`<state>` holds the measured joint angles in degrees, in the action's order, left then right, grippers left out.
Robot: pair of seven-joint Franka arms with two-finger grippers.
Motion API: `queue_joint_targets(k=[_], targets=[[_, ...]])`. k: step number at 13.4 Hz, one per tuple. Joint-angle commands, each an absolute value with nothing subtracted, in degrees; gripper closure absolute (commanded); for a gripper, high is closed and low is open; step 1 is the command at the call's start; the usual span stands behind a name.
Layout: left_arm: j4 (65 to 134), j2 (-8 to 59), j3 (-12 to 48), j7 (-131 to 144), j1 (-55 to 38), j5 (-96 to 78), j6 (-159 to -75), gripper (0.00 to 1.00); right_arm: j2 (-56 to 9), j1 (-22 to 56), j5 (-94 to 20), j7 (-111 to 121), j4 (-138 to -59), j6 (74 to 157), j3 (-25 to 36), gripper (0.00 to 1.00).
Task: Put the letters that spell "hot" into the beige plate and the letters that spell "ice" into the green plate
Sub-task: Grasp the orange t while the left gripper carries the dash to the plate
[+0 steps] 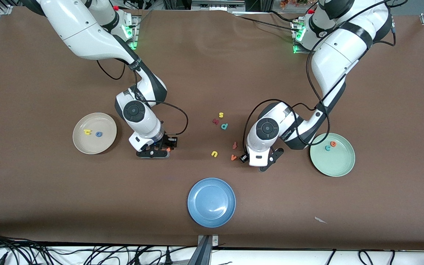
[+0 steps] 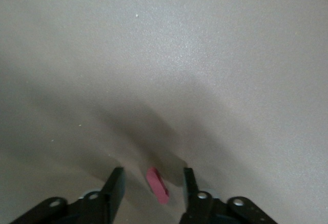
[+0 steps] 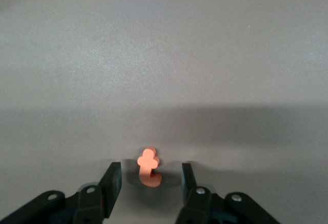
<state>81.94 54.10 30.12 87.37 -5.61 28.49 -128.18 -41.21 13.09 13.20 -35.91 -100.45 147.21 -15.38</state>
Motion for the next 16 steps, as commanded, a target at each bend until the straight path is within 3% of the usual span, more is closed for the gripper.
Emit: queue_joint_targets(k=[1,5,8,9,12,16], targets=[[79.98,54.76,29.09,88.24,-7.38,27.33,-127.79,0.54,-42.98,13.45,14.41,-37.09,-99.05,148.88,-15.29,0.44],[80.07,54.84,28.83,88.86,-8.17,27.51,-127.88,0.60,-43.86,13.45,14.41,-37.18,-99.05,150.82,-15.29,0.48],[80.07,54.84,28.30,88.86,-8.26,27.51,-127.88,0.68,-43.86,13.36,14.50,-37.18,-99.05,150.82,-15.29,0.82],[79.98,54.84,28.30,88.86,-8.17,27.60,-127.88,0.70,-43.86,13.36,14.41,-37.18,-99.05,150.82,-15.29,0.88],[80.07,54.84,28.21,88.77,-8.26,27.77,-127.88,0.81,-43.25,12.83,13.89,-38.31,-99.31,150.30,-15.29,0.91],[80.24,54.84,27.69,88.77,-8.70,29.17,-127.88,0.96,-34.22,11.96,13.80,-38.41,-99.67,135.40,-14.25,0.91]])
